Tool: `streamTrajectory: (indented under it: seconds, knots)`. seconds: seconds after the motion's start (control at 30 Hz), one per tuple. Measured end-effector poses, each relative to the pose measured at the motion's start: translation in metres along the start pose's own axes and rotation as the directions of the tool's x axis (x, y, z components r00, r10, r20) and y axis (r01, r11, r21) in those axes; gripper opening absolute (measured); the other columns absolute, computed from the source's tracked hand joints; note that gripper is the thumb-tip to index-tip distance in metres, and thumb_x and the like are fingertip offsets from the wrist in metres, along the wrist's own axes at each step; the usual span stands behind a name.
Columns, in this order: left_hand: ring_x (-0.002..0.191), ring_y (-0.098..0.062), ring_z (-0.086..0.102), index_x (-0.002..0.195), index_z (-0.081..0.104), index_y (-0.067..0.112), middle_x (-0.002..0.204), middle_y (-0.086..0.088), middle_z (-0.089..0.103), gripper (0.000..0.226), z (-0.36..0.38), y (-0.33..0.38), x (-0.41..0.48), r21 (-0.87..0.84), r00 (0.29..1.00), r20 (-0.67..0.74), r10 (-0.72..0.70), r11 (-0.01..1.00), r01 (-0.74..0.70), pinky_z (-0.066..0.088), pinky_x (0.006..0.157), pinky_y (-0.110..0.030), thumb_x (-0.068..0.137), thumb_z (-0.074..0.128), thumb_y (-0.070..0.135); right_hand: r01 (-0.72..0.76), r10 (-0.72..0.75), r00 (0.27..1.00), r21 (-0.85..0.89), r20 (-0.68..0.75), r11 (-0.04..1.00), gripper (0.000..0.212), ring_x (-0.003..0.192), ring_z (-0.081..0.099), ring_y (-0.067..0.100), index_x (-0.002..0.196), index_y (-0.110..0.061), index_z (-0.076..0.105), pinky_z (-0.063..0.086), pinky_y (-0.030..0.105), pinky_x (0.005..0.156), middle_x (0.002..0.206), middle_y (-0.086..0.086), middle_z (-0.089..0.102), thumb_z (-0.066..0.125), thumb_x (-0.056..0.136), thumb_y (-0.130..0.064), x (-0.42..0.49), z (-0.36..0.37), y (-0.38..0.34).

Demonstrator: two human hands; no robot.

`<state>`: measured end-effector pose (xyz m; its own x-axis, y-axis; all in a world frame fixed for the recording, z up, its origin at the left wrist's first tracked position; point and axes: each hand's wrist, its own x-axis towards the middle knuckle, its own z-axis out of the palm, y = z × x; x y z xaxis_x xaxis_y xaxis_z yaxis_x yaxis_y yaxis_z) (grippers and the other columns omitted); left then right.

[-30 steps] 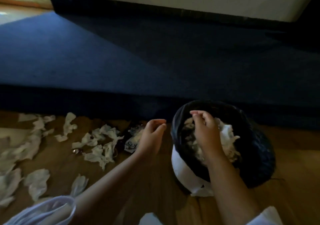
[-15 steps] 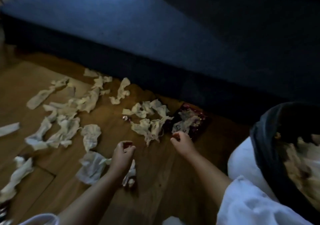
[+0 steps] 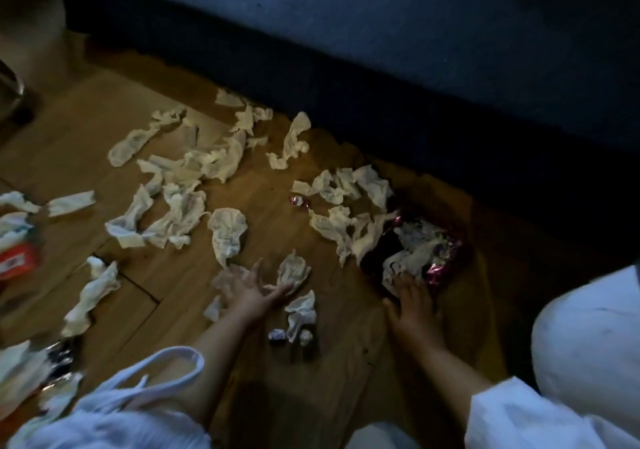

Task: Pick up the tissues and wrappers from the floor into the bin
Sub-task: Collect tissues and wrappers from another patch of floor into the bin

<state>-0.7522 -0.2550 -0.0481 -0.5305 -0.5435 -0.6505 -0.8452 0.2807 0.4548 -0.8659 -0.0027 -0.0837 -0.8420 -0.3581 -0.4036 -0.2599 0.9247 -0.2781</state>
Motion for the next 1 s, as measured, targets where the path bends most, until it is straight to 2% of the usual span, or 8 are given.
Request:
streamTrajectory:
  seconds: [0.1,0.27,0.43,0.57,0.67,0.77,0.87,1.0]
  knots:
    - [0.145,-0.033,-0.009,0.145,0.003,0.043,0.158,-0.005,-0.009,0.097,0.029,0.006,-0.009,0.147,0.996,0.018,0.093,0.985,-0.095,0.006,0.117,-0.052,0.069,0.056,0.071,0.086,-0.09,0.993,-0.048,-0.078,0.995,0.068,0.134,0.038,0.03,0.133,-0.022,0.049,0.025,0.059,0.104,0.143,0.004,0.046,0.02,0.082,-0.056,-0.038,0.014,0.004]
    - [0.144,-0.031,-0.013,0.144,-0.006,0.045,0.157,0.0,-0.017,0.092,0.066,0.005,-0.031,0.372,0.938,0.129,0.322,0.861,-0.347,0.002,0.115,-0.053,0.076,0.051,0.068,0.136,-0.121,0.98,0.083,-0.159,0.987,0.066,0.123,0.043,0.029,0.117,-0.023,0.059,0.025,0.046,0.101,0.125,0.004,0.057,0.021,0.076,-0.057,-0.045,0.007,0.019]
    - [0.142,-0.036,0.019,0.149,0.009,0.021,0.156,-0.006,0.005,0.09,0.083,-0.026,-0.041,0.531,0.876,0.04,0.48,0.733,-0.425,0.02,0.112,-0.049,0.07,0.013,0.062,0.142,-0.101,0.98,0.25,-0.171,0.958,0.077,0.14,0.016,0.032,0.14,-0.027,0.034,0.023,0.045,0.111,0.151,0.005,0.025,0.049,0.074,-0.063,-0.028,-0.016,0.02]
    - [0.136,-0.026,0.022,0.145,0.023,0.023,0.153,-0.005,0.017,0.052,0.075,-0.032,-0.042,0.478,0.91,0.153,0.385,0.777,-0.409,0.021,0.109,-0.034,0.096,0.039,0.035,0.268,-0.268,0.963,-0.132,0.016,0.954,0.072,0.146,-0.002,0.023,0.147,-0.03,0.014,0.01,0.042,0.118,0.157,-0.004,0.004,0.05,0.088,-0.049,-0.018,-0.014,0.015]
    - [0.117,-0.021,0.042,0.129,0.045,0.012,0.133,-0.007,0.042,0.038,0.066,-0.03,-0.037,0.311,0.896,0.063,0.44,0.844,-0.437,0.034,0.091,-0.025,0.095,0.045,0.028,0.324,-0.322,0.943,0.017,-0.078,0.946,0.054,0.132,0.037,0.032,0.137,-0.009,0.042,0.031,0.038,0.112,0.139,0.015,0.044,0.06,0.085,-0.01,-0.018,-0.005,0.015]
    - [0.091,-0.021,0.052,0.097,0.062,0.009,0.095,-0.005,0.054,0.028,0.058,-0.017,-0.038,0.009,0.914,-0.079,0.397,0.917,-0.398,0.035,0.067,-0.022,0.092,0.051,0.034,0.341,-0.312,0.933,0.169,-0.178,0.925,0.04,0.104,0.059,0.034,0.11,0.002,0.062,0.042,0.029,0.09,0.11,0.02,0.061,0.059,0.073,0.016,-0.014,-0.002,0.018]
    - [0.078,-0.014,0.049,0.085,0.065,0.008,0.084,0.001,0.05,0.03,0.055,0.008,-0.04,-0.174,0.912,-0.143,0.385,0.897,-0.406,0.033,0.061,-0.021,0.092,0.05,0.032,0.265,-0.17,0.942,0.33,-0.29,0.906,0.024,0.09,0.058,0.031,0.088,0.001,0.064,0.044,0.033,0.078,0.092,0.02,0.064,0.043,0.077,-0.004,-0.012,-0.011,0.011]
    - [0.1,-0.015,0.05,0.113,0.057,0.008,0.122,-0.008,0.051,0.022,0.061,0.038,-0.027,-0.145,0.888,-0.139,0.439,0.878,-0.457,0.04,0.076,-0.017,0.093,0.05,0.015,0.006,0.197,0.934,0.563,-0.3,0.827,0.029,0.086,0.057,0.028,0.096,-0.009,0.056,0.041,0.026,0.062,0.096,0.019,0.06,0.036,0.088,-0.029,-0.012,-0.022,0.01]
